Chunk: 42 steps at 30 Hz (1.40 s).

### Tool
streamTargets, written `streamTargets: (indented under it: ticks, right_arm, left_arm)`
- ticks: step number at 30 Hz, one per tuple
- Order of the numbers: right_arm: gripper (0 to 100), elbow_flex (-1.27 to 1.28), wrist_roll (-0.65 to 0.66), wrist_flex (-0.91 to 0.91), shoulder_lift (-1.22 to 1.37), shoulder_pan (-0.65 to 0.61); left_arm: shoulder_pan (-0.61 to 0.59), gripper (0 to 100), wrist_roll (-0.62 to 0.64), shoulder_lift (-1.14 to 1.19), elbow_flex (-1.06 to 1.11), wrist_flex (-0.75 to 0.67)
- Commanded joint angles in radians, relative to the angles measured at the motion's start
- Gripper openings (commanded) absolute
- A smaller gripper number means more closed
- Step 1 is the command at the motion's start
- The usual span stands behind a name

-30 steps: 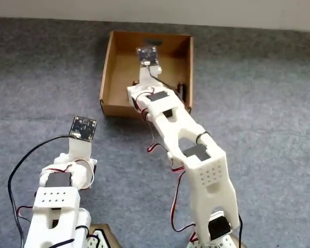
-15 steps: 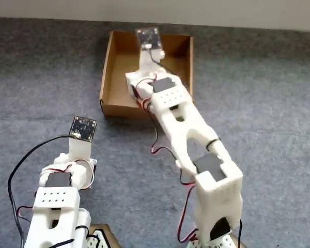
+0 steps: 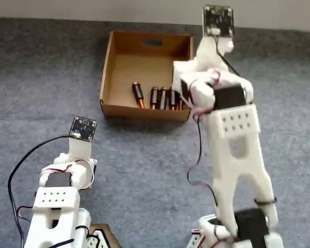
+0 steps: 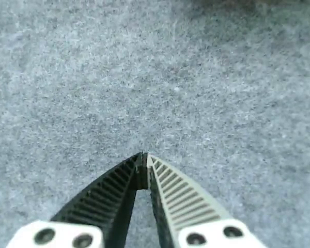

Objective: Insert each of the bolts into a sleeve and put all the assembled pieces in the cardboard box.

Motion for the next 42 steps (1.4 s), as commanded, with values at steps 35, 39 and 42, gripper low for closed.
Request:
streamTargets:
  ticks: [35,39,42]
  right_arm:
    - [1.0,1.781,0.203,-0.085,-1.472,0.156]
    - [1.0,1.781,0.203,0.099,-1.474,0.156]
    - [1.0,1.781,0.203,0.094,-1.474,0.157]
  left_arm:
    - [-0.137,2,-0.011,-0.731,0.166,0.339]
    - [-0.105,1,-0.008,-0.73,0.194,0.404]
    - [-0.091,2,-0.008,-0.73,0.228,0.477]
